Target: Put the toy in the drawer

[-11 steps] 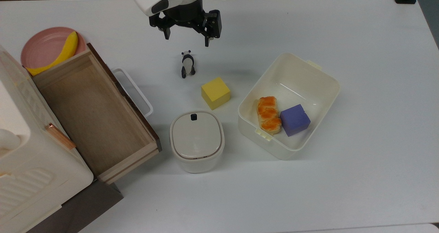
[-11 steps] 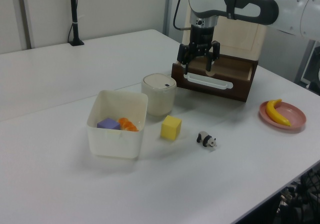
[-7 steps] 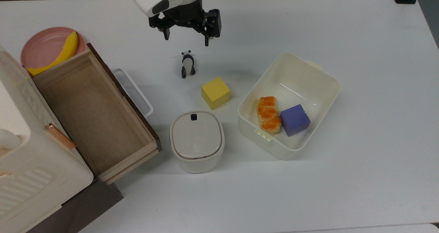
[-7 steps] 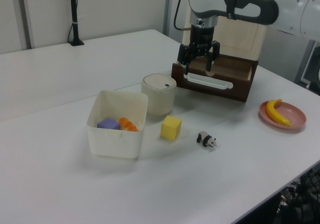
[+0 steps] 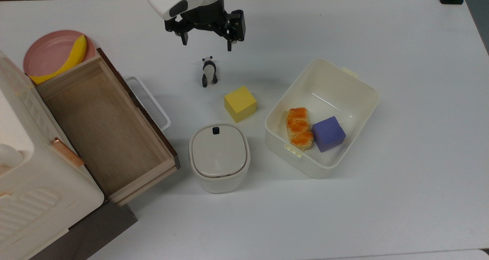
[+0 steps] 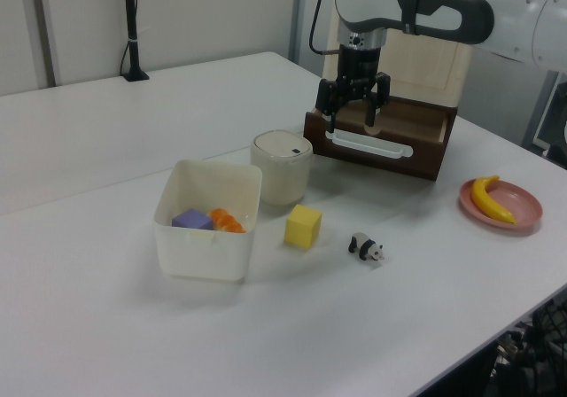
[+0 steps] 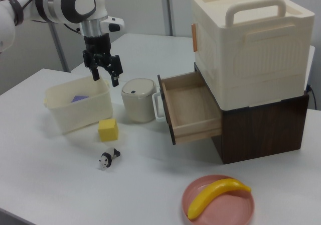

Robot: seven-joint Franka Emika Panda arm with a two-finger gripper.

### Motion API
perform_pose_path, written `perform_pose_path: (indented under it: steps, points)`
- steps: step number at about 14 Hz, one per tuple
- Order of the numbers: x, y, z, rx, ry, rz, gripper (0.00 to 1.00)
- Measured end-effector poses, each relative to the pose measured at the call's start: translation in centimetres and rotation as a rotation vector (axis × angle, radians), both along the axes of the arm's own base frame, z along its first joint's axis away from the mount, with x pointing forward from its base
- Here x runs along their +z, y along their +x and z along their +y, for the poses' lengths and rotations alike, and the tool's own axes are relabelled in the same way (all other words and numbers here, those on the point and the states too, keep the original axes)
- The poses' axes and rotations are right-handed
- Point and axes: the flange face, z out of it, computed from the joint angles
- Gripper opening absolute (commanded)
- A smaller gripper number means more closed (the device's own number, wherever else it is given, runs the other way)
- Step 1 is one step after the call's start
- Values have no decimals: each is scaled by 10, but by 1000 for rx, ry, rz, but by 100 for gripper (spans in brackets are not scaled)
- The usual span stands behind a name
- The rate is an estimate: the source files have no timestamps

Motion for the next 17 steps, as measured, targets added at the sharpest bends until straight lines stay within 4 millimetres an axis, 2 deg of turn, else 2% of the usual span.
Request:
perform_pose_path:
  steps: [4,7,9,12,17]
  points:
    - [-8,-1,0,117,7,19,100]
    - [-25,-4,5,173,12,57,100]
    - [-39,-8,16,194,13,86,100]
    - [-67,-16,38,235,13,146,100]
    - [-127,-38,36,308,23,273,99]
